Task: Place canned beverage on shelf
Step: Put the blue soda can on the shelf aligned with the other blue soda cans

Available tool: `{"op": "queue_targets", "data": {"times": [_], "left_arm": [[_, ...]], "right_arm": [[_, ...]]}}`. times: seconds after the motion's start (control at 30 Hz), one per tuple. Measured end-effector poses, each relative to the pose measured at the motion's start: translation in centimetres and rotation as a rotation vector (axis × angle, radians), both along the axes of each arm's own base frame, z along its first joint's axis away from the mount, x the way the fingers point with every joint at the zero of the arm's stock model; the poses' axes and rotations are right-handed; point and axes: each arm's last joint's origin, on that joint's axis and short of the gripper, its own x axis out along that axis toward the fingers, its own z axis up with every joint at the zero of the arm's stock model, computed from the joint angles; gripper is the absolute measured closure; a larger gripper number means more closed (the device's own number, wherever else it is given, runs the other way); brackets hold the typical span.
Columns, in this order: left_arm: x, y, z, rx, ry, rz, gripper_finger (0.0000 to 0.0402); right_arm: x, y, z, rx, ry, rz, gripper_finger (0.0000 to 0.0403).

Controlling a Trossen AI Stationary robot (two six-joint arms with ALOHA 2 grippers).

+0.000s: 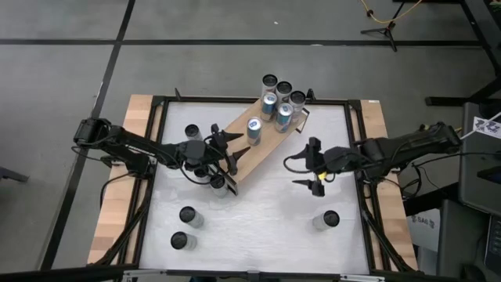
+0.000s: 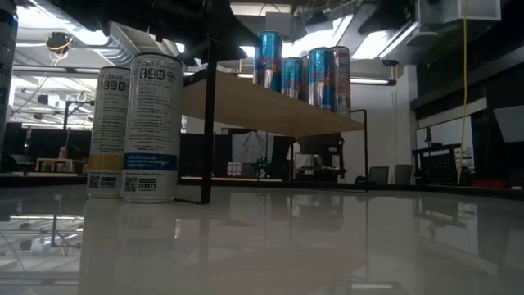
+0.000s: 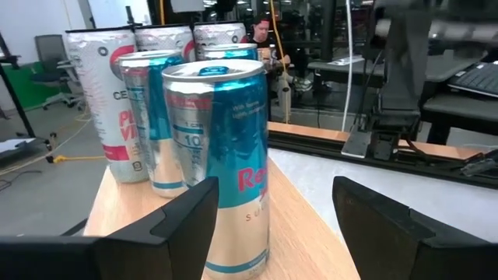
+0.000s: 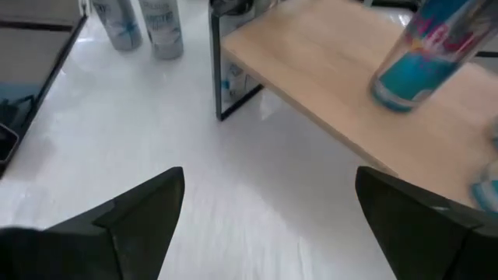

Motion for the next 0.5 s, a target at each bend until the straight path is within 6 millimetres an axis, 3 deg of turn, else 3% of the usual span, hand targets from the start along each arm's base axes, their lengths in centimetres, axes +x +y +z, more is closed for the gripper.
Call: {"op": "queue_targets", "data": {"times": [0.23, 0.5], "left_arm": [[0.0, 0.9, 0.0, -0.004, -0.003, 0.022, 0.0102], [0.0, 1.9, 0.0, -0.007, -0.001, 0.027, 0.0067]], "right_arm": [[0.3, 0.0, -1.7, 0.01, -0.018, 0.003, 0.0029], [0.4, 0.2, -1.7, 0.039, -0.022, 0.043, 0.0029]]}}
